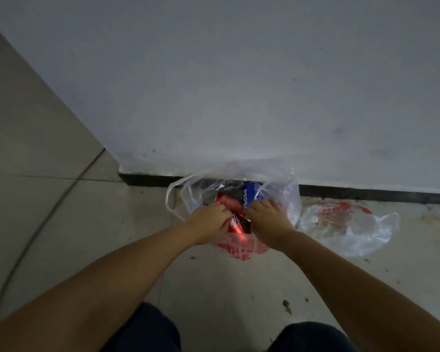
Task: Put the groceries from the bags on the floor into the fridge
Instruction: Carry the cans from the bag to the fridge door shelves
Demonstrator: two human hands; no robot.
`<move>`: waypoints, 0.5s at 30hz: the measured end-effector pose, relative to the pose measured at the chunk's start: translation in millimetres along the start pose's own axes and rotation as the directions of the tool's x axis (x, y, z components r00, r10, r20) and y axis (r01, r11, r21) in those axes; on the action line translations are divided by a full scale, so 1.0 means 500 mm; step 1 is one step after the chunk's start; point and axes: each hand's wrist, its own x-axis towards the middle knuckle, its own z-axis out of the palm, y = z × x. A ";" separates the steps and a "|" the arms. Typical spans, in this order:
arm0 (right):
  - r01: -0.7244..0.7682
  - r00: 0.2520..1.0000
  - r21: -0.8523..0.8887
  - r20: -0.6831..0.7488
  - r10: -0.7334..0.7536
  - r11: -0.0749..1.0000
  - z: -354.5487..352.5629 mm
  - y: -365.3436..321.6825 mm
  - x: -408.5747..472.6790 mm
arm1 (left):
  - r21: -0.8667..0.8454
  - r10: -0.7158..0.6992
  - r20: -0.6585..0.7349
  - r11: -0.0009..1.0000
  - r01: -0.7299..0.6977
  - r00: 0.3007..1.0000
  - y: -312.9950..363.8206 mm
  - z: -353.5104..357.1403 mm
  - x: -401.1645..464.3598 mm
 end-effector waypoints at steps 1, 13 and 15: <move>-0.013 1.000 -0.050 -0.005 0.013 0.999 0.032 0.018 0.031 | 0.099 0.038 0.026 0.994 -0.041 0.999 -0.030 0.028 0.032; -0.170 0.960 -0.161 0.195 0.200 0.972 0.204 0.190 -0.036 | 0.312 0.502 0.302 0.751 -0.581 0.810 -0.121 0.195 0.016; -0.114 0.961 -0.201 0.227 0.159 0.973 0.226 0.208 -0.032 | 0.295 0.548 0.350 0.705 -0.645 0.760 -0.121 0.235 0.022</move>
